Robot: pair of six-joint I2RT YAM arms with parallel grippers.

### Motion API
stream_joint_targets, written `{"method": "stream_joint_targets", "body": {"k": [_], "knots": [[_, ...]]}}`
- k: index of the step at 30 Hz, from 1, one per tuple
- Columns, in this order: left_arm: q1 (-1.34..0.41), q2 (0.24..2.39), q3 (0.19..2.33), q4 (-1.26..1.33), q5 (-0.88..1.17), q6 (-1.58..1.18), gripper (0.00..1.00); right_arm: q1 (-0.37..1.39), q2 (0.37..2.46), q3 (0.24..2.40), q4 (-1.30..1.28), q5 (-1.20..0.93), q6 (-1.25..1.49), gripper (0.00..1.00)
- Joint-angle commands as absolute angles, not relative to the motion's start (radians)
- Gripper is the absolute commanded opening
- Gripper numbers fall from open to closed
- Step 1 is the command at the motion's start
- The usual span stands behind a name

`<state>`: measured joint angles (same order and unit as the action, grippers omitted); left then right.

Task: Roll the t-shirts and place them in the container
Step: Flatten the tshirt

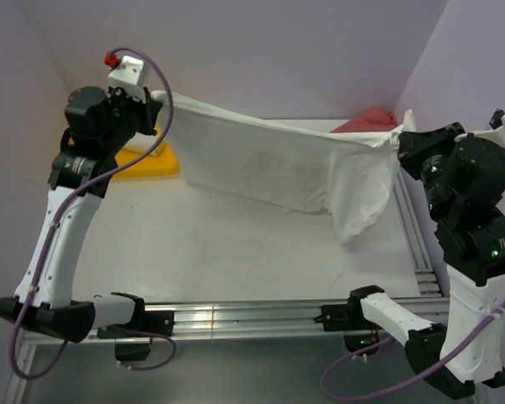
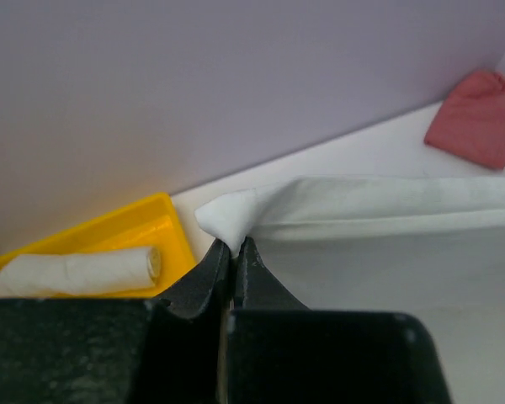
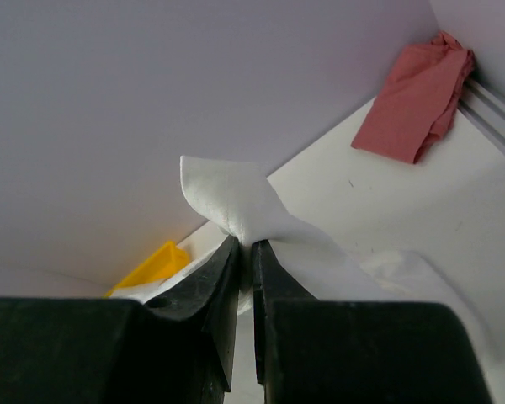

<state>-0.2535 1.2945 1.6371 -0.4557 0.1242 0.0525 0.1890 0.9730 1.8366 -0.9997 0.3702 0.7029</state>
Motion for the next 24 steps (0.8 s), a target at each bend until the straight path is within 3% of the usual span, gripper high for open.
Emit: {"method": "stream_joint_targets", "body": {"k": [1, 10, 18, 23, 24], "knots": [[-0.239, 1.197, 1.635, -0.376, 0.035, 0.023, 0.0, 0.176, 0.931, 1.916, -0.994, 0.396, 0.654, 0.0], [-0.239, 1.179, 1.68, -0.365, 0.011, 0.015, 0.0, 0.176, 0.908, 1.899, -0.838, 0.39, 0.583, 0.0], [-0.239, 1.478, 1.779, -0.328, 0.005, 0.07, 0.0, 0.17, 1.162, 1.89, -0.641, 0.279, 0.471, 0.0], [-0.213, 1.778, 2.026, -0.304, 0.005, 0.094, 0.0, 0.114, 1.44, 2.062, -0.536, 0.17, 0.434, 0.0], [-0.204, 1.825, 2.163, -0.317, 0.012, 0.083, 0.0, 0.103, 1.484, 2.11, -0.531, 0.132, 0.428, 0.0]]}}
